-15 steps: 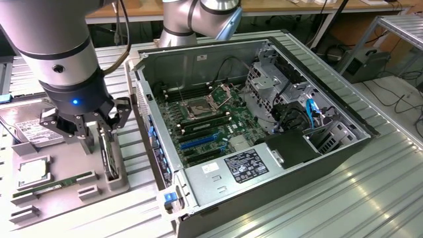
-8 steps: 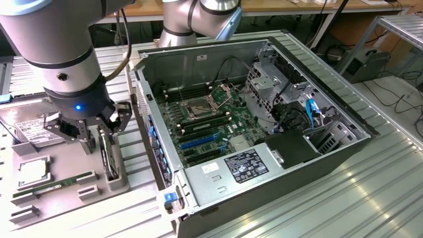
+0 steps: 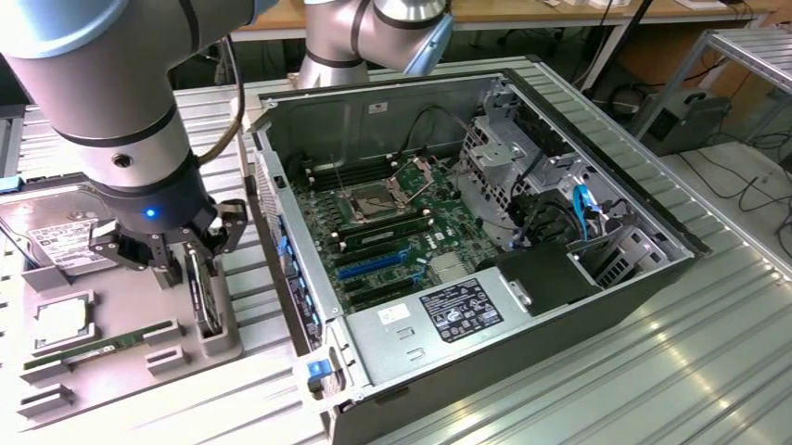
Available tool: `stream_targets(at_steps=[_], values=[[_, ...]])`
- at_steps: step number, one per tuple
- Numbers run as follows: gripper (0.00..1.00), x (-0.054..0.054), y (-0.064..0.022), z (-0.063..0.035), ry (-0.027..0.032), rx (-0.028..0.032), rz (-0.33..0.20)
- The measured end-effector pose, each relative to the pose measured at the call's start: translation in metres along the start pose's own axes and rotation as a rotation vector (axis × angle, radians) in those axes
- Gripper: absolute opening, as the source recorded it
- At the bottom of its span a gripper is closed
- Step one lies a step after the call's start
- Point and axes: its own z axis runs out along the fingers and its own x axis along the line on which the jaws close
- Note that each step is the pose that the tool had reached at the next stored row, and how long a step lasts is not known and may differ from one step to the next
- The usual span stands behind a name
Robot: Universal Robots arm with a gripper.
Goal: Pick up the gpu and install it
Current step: 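Pick up the gpu and move the gpu toward the slot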
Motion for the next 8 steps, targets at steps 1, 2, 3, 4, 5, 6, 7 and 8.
stream_targets(at_steps=[1, 2, 3, 4, 5, 6, 7, 8], values=[[0.42, 0.0005, -0.0001, 0.0012, -0.0023, -0.0003, 0.000], [0.42, 0.0012, -0.0002, 0.0022, -0.0042, -0.0006, 0.000], [0.42, 0.0021, -0.0002, 0.0031, -0.0057, -0.0007, 0.000], [0.42, 0.0031, -0.0001, 0.0039, -0.0073, -0.0008, 0.000], [0.42, 0.0041, 0.0001, 0.0046, -0.0086, -0.0009, 0.001], [0.42, 0.0050, 0.0005, 0.0054, -0.0104, -0.0011, 0.001], [0.42, 0.0055, 0.0012, 0.0060, -0.0121, -0.0011, 0.002], [0.42, 0.0058, 0.0022, 0.0066, -0.0138, -0.0010, 0.002]])
